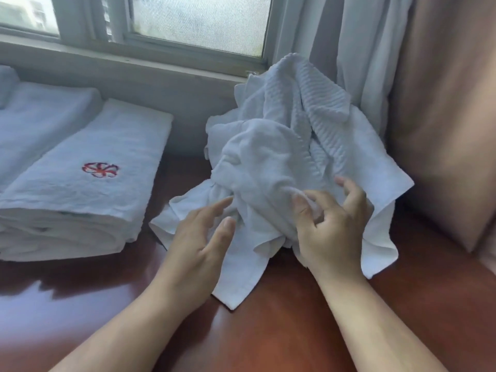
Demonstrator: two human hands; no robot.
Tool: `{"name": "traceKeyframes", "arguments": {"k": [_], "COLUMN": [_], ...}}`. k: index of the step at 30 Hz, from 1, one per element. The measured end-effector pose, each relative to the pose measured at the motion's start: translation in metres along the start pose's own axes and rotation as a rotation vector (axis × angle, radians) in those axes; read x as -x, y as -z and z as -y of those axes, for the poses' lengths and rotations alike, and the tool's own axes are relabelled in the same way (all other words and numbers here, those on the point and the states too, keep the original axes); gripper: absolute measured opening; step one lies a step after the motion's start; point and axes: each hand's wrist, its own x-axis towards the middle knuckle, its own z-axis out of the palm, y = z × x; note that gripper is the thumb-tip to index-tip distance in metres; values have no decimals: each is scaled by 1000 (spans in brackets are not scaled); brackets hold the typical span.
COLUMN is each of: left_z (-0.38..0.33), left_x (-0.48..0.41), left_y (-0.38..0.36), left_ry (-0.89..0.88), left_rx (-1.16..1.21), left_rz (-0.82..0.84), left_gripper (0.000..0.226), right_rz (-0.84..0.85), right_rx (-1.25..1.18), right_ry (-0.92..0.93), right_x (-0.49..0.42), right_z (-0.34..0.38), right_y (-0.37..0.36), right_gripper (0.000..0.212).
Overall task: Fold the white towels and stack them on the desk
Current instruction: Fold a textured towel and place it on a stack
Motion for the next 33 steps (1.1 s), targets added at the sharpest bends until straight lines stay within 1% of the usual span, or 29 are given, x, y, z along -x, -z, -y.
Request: {"name": "traceKeyframes", "arguments": {"k": [1,2,4,5,7,8,9,10,11,12,14,15,17,18,20,21,23,25,26,28,29,30,31,33], "left_z": [-1,-3,-7,-9,-13,-15,-15,-16,-15,-14,-12,-11,-14,-18,-23,-23,-19,-14,-12,-8,-5,-6,-7,-9], "left_x": [1,2,2,3,4,5,4,4,3,2,-1,-1,0,-1,-7,-12,-21,-25,-26,-27,-28,-28,-28,-26], "left_y": [0,1,2,3,3,5,6,7,8,9,9,6,-1,-6,-19,-25,-33,-33,-31,-27,-24,-22,-21,-25], "left_ry": [8,15,16,11,-9,-24,-52,-84,-103,-104,-69,-37,-8,-31,-79,-75,-45,-90,-136,-294,-348,-360,-324,-195], "left_rx": [32,57,88,97,125,136,130,112,98,91,52,-4,-195,-294,-468,-541,-680,-789,-817,-841,-851,-853,-848,-832], "left_rz": [4,9,11,11,7,0,-14,-36,-60,-76,-78,-79,-115,-138,-104,-70,-47,-87,-119,-179,-175,-160,-136,-91], "left_gripper": [45,48,46,43,34,29,28,33,37,40,41,43,57,66,73,75,79,82,84,87,84,79,72,64], "right_rz": [25,82,250,332,515,632,732,799,806,744,513,394,190,109,0,-5,99,197,200,149,106,57,20,14], "right_rx": [-33,-115,-301,-346,-474,-606,-741,-831,-847,-820,-665,-578,-435,-366,-232,-170,-134,-133,-118,-38,30,102,157,199], "right_ry": [-42,-112,-272,-297,-249,-241,-233,-211,-194,-188,-208,-224,-259,-283,-339,-367,-438,-513,-520,-487,-443,-389,-332,-190], "right_x": [-3,-5,-7,-7,-4,-1,2,6,7,8,5,3,-4,-10,-28,-37,-54,-63,-67,-74,-76,-77,-77,-76], "right_z": [-1,-3,-4,-3,-3,0,2,4,5,6,4,1,-1,-2,-6,-9,-18,-20,-21,-19,-18,-18,-16,-14], "right_y": [3,6,10,10,7,5,2,1,0,0,-1,-1,6,8,13,13,8,-3,-9,-18,-19,-20,-19,-21], "right_gripper": [40,43,52,52,33,27,30,37,43,48,50,48,39,33,10,15,49,73,78,75,71,67,62,48]}}
